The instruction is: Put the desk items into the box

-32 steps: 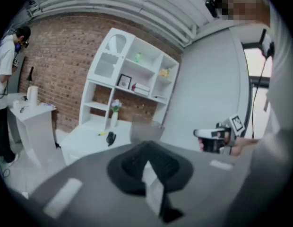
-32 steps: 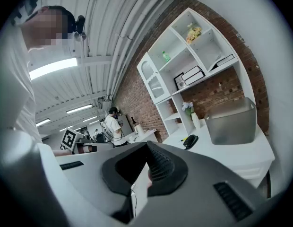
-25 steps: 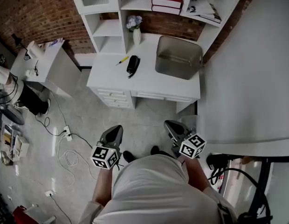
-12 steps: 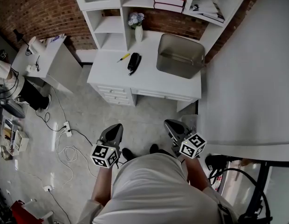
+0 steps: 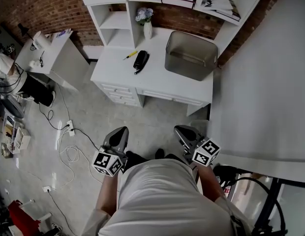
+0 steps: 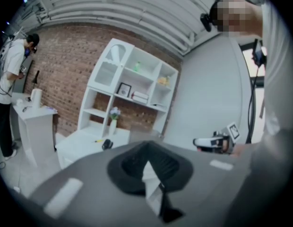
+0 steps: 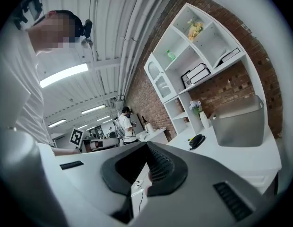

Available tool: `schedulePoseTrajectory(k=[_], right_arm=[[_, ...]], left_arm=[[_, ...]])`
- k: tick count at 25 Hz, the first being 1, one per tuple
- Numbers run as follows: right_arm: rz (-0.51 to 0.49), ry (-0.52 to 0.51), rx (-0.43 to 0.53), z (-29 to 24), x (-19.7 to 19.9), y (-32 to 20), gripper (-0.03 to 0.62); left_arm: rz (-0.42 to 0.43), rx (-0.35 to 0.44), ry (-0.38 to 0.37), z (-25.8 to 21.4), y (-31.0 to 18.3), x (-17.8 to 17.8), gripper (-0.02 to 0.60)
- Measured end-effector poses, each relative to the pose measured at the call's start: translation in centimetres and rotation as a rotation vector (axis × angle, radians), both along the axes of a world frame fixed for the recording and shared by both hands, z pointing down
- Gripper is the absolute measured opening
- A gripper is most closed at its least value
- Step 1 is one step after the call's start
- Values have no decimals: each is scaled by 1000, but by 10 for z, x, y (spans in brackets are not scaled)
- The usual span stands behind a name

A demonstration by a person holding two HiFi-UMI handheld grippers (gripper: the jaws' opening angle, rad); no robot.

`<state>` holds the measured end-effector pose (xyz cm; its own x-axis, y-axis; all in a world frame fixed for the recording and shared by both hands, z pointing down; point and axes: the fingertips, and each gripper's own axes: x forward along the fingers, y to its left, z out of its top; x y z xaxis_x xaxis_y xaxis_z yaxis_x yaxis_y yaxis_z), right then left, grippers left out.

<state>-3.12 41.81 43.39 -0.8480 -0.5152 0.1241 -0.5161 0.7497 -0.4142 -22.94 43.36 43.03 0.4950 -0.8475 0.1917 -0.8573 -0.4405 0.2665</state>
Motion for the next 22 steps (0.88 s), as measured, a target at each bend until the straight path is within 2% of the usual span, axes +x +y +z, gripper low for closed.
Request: schedulePoseTrajectory(k=[8, 12, 22], right_arm=[[7, 22, -19, 11, 37, -5, 0], [21, 29, -31, 14, 48, -15, 0], [4, 45, -52, 27, 29, -44, 0]], left_arm=[[-28, -48, -70, 21, -6, 30, 3], [-27, -52, -58, 22, -17, 39, 3], [-20, -70, -20, 31, -57, 14, 3]])
